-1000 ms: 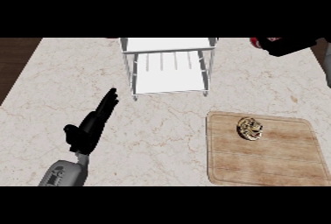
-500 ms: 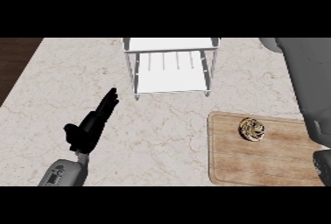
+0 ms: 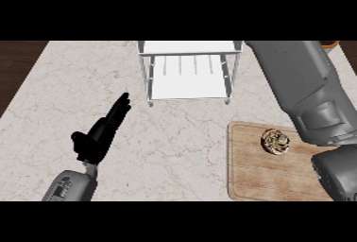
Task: Pick the can from the cutting board and place it in the tiered basket
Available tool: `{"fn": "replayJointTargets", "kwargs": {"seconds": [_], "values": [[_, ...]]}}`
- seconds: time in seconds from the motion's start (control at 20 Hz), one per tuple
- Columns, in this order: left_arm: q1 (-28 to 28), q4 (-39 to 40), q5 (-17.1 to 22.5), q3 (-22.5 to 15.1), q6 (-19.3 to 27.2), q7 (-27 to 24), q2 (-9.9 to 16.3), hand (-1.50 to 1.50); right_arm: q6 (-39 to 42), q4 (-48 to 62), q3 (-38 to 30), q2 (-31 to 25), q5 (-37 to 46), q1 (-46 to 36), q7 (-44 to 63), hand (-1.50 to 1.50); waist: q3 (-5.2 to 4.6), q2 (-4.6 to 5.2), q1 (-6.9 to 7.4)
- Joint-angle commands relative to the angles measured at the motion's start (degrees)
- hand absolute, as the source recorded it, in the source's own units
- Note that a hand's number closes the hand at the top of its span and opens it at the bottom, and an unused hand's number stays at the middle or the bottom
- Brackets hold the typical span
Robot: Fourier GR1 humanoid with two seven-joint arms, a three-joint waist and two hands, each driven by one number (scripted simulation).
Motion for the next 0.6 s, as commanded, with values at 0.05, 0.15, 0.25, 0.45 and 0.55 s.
{"fn": "replayJointTargets", "kwargs": {"seconds": [0.05, 0.15, 0.25, 0.45, 0.55], "values": [[-1.43, -0.17, -0.10, 0.44, 0.05, 0.81, -0.54, 0.00, -3.87, 8.96, -0.91, 2.91, 0.92, -3.06, -3.33, 1.50, -0.01, 0.49, 0.88], [-2.51, 2.82, -0.60, 1.29, -0.35, -0.84, -0.30, 0.00, -4.18, 10.58, -0.83, 3.69, 1.28, -4.11, -4.29, 1.50, -0.02, 0.36, 0.13], [-0.25, -0.71, -0.44, 0.09, -1.02, 0.49, -0.03, 0.00, -5.89, 12.35, -1.64, 4.78, 0.95, -4.19, -5.40, 1.50, 0.00, 0.36, 0.84], [2.43, -1.54, -0.04, 0.36, -2.48, -1.35, 0.99, 0.00, -5.70, 14.72, -4.55, 6.38, -1.62, -6.16, -4.76, 1.50, -0.01, 0.41, 1.35], [-1.86, -0.23, 0.59, 1.57, -1.83, 1.36, 0.15, 0.00, -6.29, 15.48, -5.70, 7.74, -2.65, -6.93, -4.66, 1.50, -0.01, 0.48, 0.79]]}}
